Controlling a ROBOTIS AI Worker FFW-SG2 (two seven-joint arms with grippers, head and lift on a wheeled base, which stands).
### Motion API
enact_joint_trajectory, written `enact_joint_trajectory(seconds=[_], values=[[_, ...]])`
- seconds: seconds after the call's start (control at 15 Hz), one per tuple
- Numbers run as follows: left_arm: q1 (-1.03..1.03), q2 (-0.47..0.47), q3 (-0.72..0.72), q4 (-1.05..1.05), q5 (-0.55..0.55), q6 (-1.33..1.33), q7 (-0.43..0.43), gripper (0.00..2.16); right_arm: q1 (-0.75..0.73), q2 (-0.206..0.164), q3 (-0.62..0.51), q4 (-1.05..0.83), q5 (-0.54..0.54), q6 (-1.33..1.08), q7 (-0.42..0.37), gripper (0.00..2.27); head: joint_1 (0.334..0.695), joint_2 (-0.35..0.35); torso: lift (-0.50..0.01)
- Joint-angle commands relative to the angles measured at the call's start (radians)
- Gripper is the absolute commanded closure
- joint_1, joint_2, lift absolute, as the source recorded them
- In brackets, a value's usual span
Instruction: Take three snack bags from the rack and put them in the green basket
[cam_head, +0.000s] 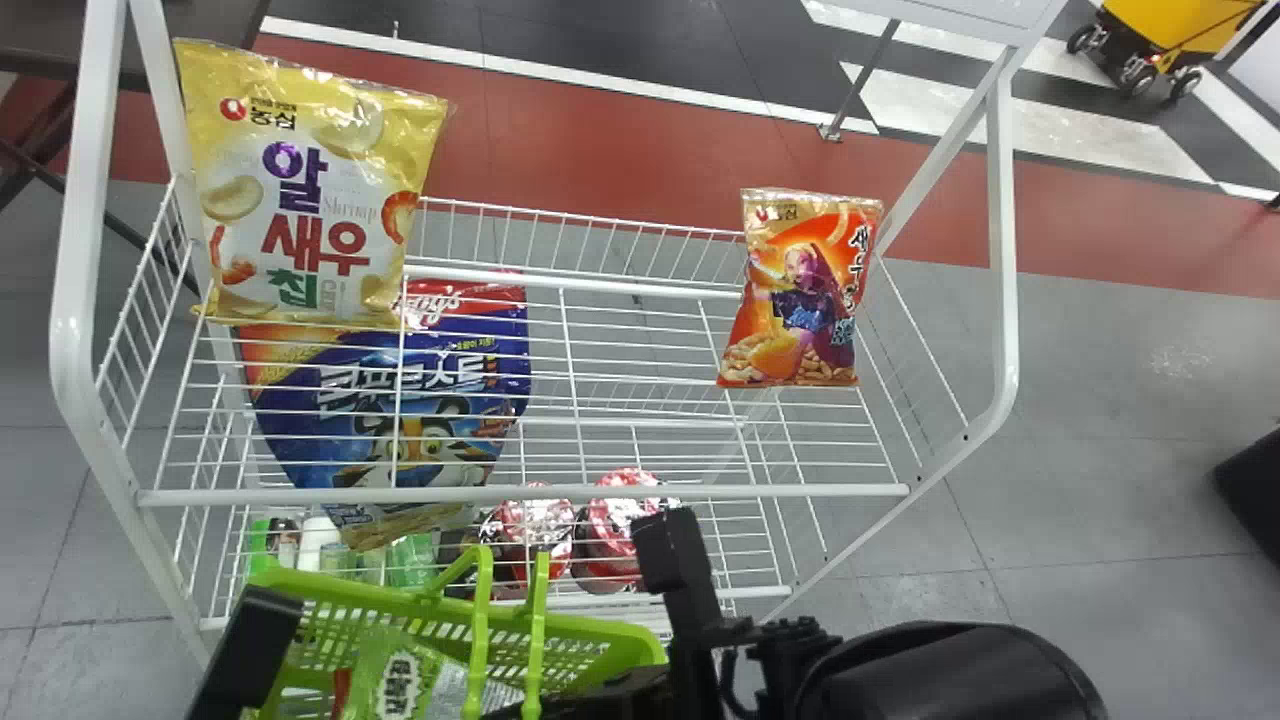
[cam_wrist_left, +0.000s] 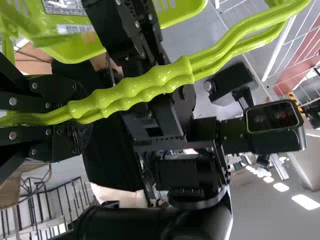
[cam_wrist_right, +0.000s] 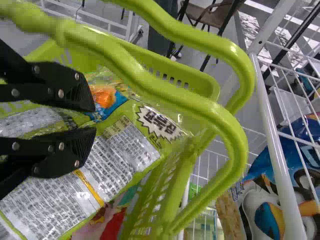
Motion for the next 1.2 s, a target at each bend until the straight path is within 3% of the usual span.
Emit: enact_joint_trajectory(seconds=[0.0,0.27,0.47,0.67,1.13], values=[[-0.007,-0.001,0.000,0.003,0.001,0.000,0.000,1.75,-0.006,-0.007,-0.045,0.011,0.063,-0.055,0.015,0.05,0.695,-0.350,-0.015],[-0.017,-0.001,0.000,0.007,0.000,0.003,0.003,1.75,-0.003,0.007,-0.200,-0.021,0.010,-0.181,0.050,0.06,0.695,-0.350,-0.015],[-0.017,-0.001,0.001,0.012,0.000,0.003,0.003,1.75,-0.003,0.090,-0.318,-0.044,0.003,-0.457,0.008,0.06,0.695,-0.350,-0.015],[-0.017,0.000,0.001,0.015,0.001,0.003,0.003,1.75,-0.015,0.099,-0.335,-0.018,0.004,-0.797,-0.191,0.07,0.695,-0.350,-0.015],[-0.014,0.006,0.010,0.024,0.001,0.000,0.003,1.75,-0.317,0.094,-0.468,0.330,0.035,-0.966,-0.351,0.09,0.695,-0.350,-0.015]])
